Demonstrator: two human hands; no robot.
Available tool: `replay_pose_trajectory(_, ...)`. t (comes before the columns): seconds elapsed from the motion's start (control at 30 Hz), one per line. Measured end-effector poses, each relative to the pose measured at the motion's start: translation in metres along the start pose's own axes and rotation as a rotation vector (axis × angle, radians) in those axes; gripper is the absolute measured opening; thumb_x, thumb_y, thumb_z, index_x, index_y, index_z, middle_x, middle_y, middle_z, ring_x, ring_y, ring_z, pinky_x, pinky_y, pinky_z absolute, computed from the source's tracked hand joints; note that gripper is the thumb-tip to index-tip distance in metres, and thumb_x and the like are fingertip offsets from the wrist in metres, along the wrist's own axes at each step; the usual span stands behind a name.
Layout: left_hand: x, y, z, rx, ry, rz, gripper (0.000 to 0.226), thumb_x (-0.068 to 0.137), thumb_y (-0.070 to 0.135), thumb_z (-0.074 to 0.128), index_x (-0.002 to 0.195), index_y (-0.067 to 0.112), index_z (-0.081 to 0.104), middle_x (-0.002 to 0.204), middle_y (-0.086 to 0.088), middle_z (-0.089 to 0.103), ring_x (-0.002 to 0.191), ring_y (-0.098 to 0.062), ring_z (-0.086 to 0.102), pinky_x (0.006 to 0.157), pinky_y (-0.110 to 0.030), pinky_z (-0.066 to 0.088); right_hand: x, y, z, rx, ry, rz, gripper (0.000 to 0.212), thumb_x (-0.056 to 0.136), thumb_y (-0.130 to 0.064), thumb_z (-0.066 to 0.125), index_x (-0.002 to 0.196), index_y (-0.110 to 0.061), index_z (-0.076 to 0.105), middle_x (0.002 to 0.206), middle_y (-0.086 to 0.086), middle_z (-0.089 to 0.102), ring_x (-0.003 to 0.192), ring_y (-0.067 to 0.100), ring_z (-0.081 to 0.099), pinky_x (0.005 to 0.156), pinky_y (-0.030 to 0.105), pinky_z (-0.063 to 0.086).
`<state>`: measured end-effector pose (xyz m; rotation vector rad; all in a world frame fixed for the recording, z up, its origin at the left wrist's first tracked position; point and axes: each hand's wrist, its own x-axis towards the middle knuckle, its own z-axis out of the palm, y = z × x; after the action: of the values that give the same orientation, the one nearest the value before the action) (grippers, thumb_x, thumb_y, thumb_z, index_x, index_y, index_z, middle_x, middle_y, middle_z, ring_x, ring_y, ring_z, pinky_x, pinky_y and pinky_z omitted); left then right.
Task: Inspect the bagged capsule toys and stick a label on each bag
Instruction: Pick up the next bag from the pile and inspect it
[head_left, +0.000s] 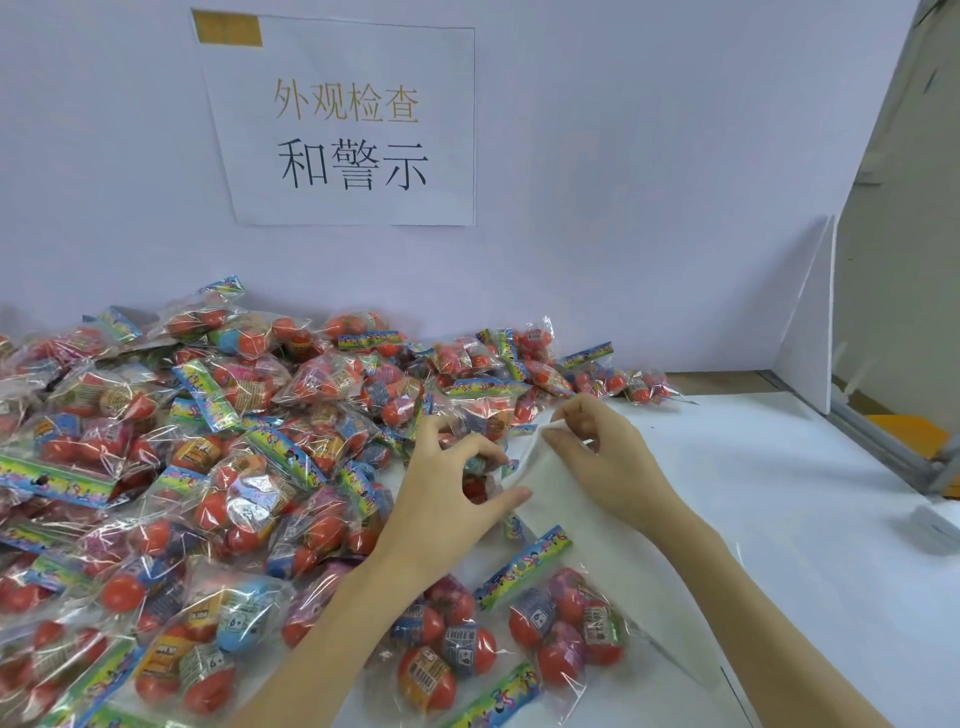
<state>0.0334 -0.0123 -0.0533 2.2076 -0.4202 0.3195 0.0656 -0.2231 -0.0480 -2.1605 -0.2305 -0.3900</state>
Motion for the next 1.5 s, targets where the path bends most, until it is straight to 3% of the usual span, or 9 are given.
replay_pose_trajectory(0.13,0.003,-0.002,0.001,-0.059,0.063,0.002,0.009,0.096,0.027,0.073,0.091,0.02,0.075,0.116,0.014,0.039,0.099,0.031,0.04,0.081,0.009,0.026,-0.004,-0.005,0.002,0.067,0.028,-0.04,0.014,0.104,-0.018,0.06,0.111,-0.03,0.06,0.077,-0.018,0.064,0.078,-0.001,0.059,0.068,0.012,0.039)
replay_pose_trajectory(0.2,0.007,-0.005,0.001,-0.096,0.051,-0.06,0.013,0.101,0.026,0.067,0.094,0.018,0.074,0.111,0.011,0.041,0.102,0.014,0.046,0.081,0.006,0.029,-0.008,-0.01,0.003,0.049,0.006,-0.104,0.028,0.101,-0.015,0.062,0.122,-0.034,0.058,0.101,-0.022,0.066,0.099,-0.003,0.061,0.08,0.007,0.04)
replay_pose_trajectory(0.27,0.009,-0.007,0.001,-0.132,0.044,-0.099,0.017,0.104,0.026,0.062,0.098,0.017,0.074,0.103,0.009,0.041,0.095,0.003,0.047,0.079,0.002,0.032,-0.01,-0.013,0.005,-0.022,-0.038,-0.201,0.032,0.099,-0.016,0.066,0.126,-0.033,0.063,0.124,-0.017,0.063,0.118,0.0,0.058,0.098,0.013,0.04)
replay_pose_trajectory(0.33,0.01,-0.008,0.001,-0.148,0.044,-0.111,0.019,0.106,0.025,0.058,0.1,0.015,0.073,0.098,0.007,0.039,0.085,0.008,0.046,0.076,-0.001,0.034,-0.01,-0.014,0.006,-0.081,-0.058,-0.266,0.029,0.099,-0.02,0.069,0.126,-0.032,0.069,0.132,-0.014,0.058,0.128,0.002,0.054,0.107,0.022,0.041)
replay_pose_trajectory(0.57,0.01,-0.007,0.002,-0.124,0.031,-0.104,0.019,0.108,0.026,0.053,0.103,0.02,0.07,0.097,0.007,0.036,0.082,0.014,0.044,0.079,-0.001,0.034,-0.011,-0.012,0.007,-0.152,0.01,-0.356,0.027,0.098,-0.018,0.071,0.123,-0.029,0.074,0.143,-0.014,0.058,0.136,0.007,0.052,0.112,0.043,0.044)
replay_pose_trajectory(0.87,0.01,-0.008,0.003,-0.126,0.034,-0.071,0.016,0.108,0.024,0.052,0.1,0.025,0.066,0.098,0.009,0.036,0.086,0.017,0.043,0.081,0.0,0.033,-0.012,-0.015,0.013,-0.234,0.029,-0.461,0.029,0.097,-0.014,0.073,0.121,-0.029,0.078,0.131,0.0,0.059,0.126,0.021,0.056,0.104,0.044,0.046)
replay_pose_trajectory(1.1,0.01,-0.006,0.003,-0.123,0.045,-0.088,0.019,0.108,0.022,0.053,0.097,0.023,0.068,0.096,0.007,0.038,0.088,0.011,0.043,0.081,-0.002,0.032,-0.013,-0.017,0.006,-0.2,0.053,-0.483,0.023,0.097,-0.016,0.074,0.112,-0.031,0.081,0.126,-0.004,0.064,0.119,0.018,0.06,0.1,0.043,0.048)
replay_pose_trajectory(1.3,0.009,-0.005,0.002,-0.118,0.056,-0.112,0.016,0.107,0.025,0.056,0.098,0.025,0.069,0.097,0.007,0.039,0.086,0.018,0.043,0.078,0.003,0.031,-0.012,-0.019,0.007,-0.17,0.116,-0.523,0.009,0.095,-0.011,0.074,0.1,-0.017,0.08,0.121,-0.002,0.068,0.117,0.015,0.061,0.099,0.035,0.049)
replay_pose_trajectory(1.5,0.007,-0.002,-0.001,-0.241,0.142,-0.168,0.006,0.099,0.035,0.069,0.103,0.032,0.07,0.114,0.006,0.051,0.096,0.016,0.05,0.08,0.003,0.035,-0.01,-0.028,0.005,0.137,0.298,-0.316,0.016,0.097,-0.003,0.069,0.102,-0.018,0.07,0.107,-0.01,0.073,0.106,0.012,0.069,0.093,0.02,0.051)
